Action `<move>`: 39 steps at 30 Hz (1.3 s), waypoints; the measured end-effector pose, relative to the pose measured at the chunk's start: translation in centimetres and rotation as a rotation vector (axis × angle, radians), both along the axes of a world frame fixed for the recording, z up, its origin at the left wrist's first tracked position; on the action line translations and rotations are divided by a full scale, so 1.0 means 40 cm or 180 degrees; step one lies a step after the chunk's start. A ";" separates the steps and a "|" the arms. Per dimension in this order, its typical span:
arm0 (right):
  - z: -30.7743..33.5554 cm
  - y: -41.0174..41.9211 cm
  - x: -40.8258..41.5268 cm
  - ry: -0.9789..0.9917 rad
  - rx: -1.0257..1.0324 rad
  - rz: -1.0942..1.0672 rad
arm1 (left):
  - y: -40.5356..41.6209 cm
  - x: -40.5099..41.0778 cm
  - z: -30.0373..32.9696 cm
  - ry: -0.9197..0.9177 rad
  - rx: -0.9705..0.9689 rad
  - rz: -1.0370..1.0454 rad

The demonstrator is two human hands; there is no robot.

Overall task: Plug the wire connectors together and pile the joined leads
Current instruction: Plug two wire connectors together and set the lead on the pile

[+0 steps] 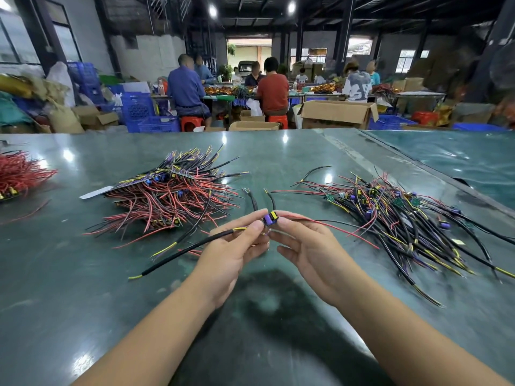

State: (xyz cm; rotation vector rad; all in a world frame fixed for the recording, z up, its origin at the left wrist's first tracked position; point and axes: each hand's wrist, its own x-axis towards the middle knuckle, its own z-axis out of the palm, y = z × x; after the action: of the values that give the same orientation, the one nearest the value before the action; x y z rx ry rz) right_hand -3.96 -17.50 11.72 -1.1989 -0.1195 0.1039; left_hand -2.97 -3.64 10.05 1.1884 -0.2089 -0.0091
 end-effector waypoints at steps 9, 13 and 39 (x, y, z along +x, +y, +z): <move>0.006 -0.028 0.028 0.0489 0.1102 -0.0459 | 0.014 0.002 0.021 0.0245 -0.0672 -0.0130; 0.047 -0.075 0.041 0.0309 0.1848 -0.0578 | 0.020 0.006 0.028 0.0532 -0.1198 -0.0154; 0.118 -0.267 0.270 -0.0144 -0.5649 -0.1908 | 0.061 0.038 0.022 0.0757 -0.0736 0.0156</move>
State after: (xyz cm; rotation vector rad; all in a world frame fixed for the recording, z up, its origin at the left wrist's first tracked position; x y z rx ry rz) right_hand 6.83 -28.17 16.45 -2.9421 0.4010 -0.4553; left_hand -1.45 -1.18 10.94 0.9519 0.0286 -0.0809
